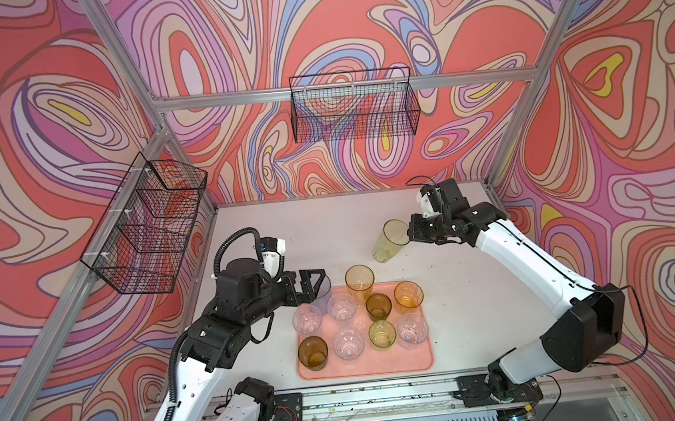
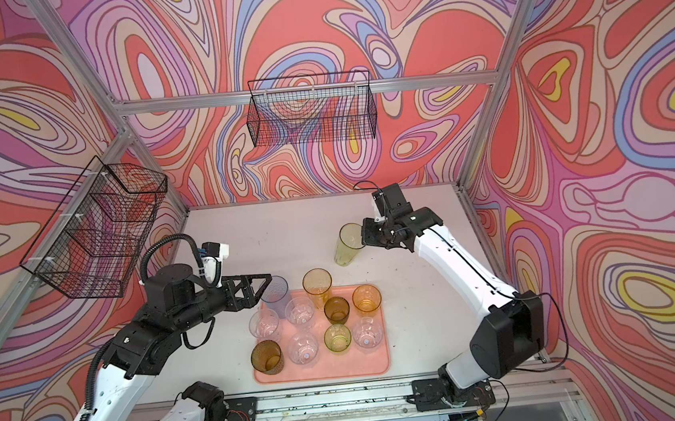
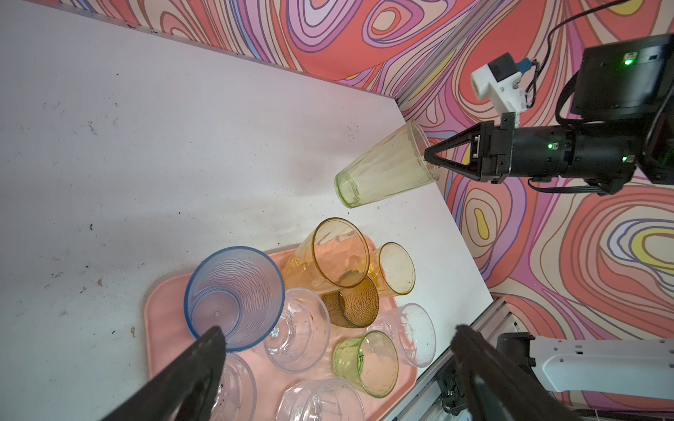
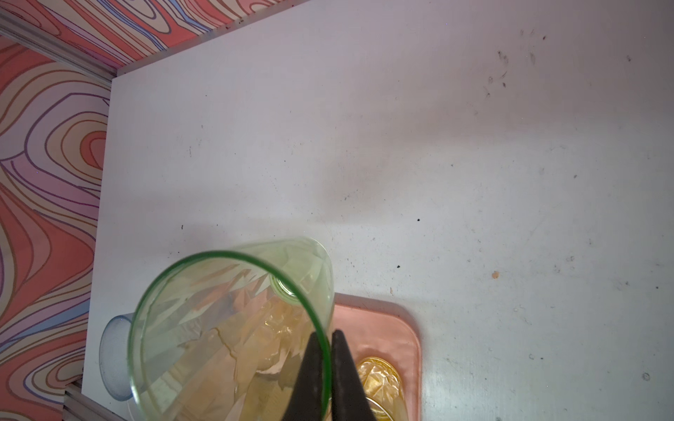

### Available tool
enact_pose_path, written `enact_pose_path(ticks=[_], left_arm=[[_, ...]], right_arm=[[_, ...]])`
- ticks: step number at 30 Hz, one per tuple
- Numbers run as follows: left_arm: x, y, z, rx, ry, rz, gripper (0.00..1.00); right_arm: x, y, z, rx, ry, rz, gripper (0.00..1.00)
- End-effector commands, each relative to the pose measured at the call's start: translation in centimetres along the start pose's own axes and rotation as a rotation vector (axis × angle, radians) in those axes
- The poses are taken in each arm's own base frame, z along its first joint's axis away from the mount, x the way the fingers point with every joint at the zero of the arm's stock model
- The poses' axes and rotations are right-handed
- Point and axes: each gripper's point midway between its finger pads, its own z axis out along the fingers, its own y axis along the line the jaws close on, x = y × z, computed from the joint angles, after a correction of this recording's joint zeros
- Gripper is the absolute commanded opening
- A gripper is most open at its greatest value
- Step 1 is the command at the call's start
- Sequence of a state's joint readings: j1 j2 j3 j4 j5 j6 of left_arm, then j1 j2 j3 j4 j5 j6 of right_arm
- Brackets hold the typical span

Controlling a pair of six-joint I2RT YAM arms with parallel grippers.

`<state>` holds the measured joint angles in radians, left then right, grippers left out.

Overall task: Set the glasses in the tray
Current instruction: 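Lift the green glass with the right gripper and carry it toward the tray, then lower the green glass onto the tray's far corner with the right gripper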

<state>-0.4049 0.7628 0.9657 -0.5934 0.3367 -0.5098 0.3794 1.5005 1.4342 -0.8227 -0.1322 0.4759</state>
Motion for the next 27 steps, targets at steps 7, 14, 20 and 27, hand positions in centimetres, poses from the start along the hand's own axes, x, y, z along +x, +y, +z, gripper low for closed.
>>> enact_pose_path(ticks=[7, 14, 20, 27], left_arm=[[0.0, 0.3, 0.5, 0.000, -0.003, -0.009, 1.00], [0.2, 0.4, 0.8, 0.000, 0.000, -0.010, 1.00], [0.3, 0.6, 1.1, -0.003, 0.011, -0.010, 1.00], [0.4, 0.7, 1.4, -0.005, 0.017, -0.010, 1.00]], right_arm=[[2.3, 0.0, -0.3, 0.018, 0.034, -0.022, 0.00], [4.0, -0.4, -0.3, 0.065, 0.061, -0.043, 0.00], [5.2, -0.4, 0.2, 0.088, 0.086, -0.061, 0.00], [6.2, -0.4, 0.6, 0.111, 0.111, -0.081, 0.00]])
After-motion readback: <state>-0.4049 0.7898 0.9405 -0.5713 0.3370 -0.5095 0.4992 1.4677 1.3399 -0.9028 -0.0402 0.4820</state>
